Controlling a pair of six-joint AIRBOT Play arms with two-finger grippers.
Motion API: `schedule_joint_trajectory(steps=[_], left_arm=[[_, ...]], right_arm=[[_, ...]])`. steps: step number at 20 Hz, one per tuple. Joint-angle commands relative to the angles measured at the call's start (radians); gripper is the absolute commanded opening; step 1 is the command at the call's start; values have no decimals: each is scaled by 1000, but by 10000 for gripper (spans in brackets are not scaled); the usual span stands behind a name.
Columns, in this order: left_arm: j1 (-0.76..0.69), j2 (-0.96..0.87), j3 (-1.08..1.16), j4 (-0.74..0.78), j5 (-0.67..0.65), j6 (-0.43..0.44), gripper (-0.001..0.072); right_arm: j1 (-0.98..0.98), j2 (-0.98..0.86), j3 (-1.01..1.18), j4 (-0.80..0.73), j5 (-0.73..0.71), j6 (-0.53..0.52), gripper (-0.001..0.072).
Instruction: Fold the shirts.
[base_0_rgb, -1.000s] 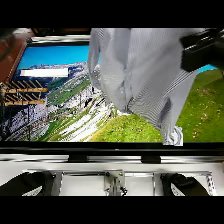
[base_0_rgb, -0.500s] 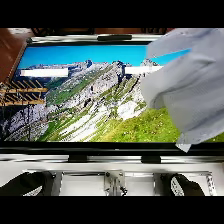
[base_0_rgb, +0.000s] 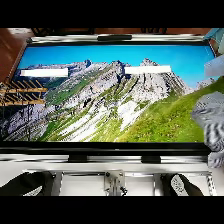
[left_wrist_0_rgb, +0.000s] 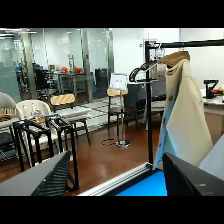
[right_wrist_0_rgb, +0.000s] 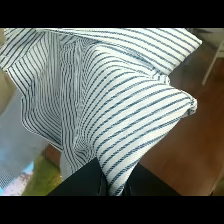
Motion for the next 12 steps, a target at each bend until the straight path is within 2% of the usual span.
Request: schedule_joint_trajectory(steps=[1, 4, 12], left_arm=[[11, 1, 0, 24, 0, 0, 706], [25, 0, 0, 24, 1, 0, 705], [25, 0, -1, 24, 0, -1, 705]], right_arm=[[-46, -90, 17, -131, -134, 156, 87], [-76, -135, 49, -229, -162, 159, 86], [-309, -142, 50, -233, -223, 209, 87]])
